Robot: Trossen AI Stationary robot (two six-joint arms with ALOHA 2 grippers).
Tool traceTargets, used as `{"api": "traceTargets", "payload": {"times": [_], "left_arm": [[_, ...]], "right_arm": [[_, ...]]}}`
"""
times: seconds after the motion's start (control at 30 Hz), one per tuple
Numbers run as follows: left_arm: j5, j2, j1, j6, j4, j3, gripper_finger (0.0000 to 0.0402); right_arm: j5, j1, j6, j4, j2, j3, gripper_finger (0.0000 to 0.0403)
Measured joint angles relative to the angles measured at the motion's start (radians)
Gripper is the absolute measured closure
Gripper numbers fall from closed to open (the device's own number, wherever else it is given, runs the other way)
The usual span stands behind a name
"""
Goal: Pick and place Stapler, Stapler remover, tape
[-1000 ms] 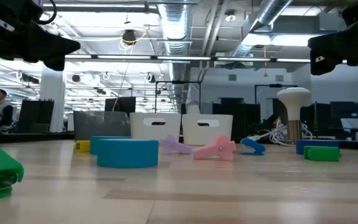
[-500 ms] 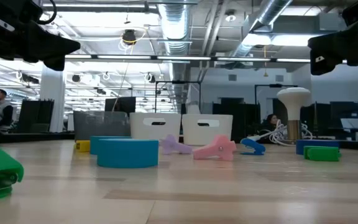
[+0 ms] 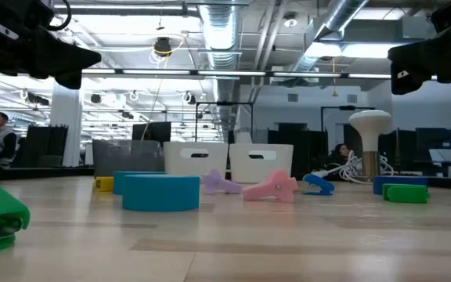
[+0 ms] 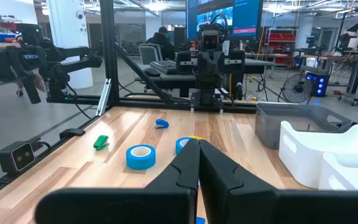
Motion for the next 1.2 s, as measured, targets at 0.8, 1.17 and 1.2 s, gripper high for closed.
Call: {"api": "traceTargets", "payload": {"times": [0.8,1.17,1.2], "left_arm": [[0.001,0.0,0.0,-0.339,0.032,0.0,0.0399],[0.0,0.0,0.0,-0.43,0.039,0.0,0.0399],[0.001,0.0,0.0,-0.428,0.039,0.0,0.0399]], "right_arm": [[0.0,0.0,0.0,0.001,0.0,0.0,0.0403],[0.004,-0.001,0.11,0.008,0.0,0.0,0.0403],[0.004,-0.001,0.111,0.008,0.0,0.0,0.0403]]}}
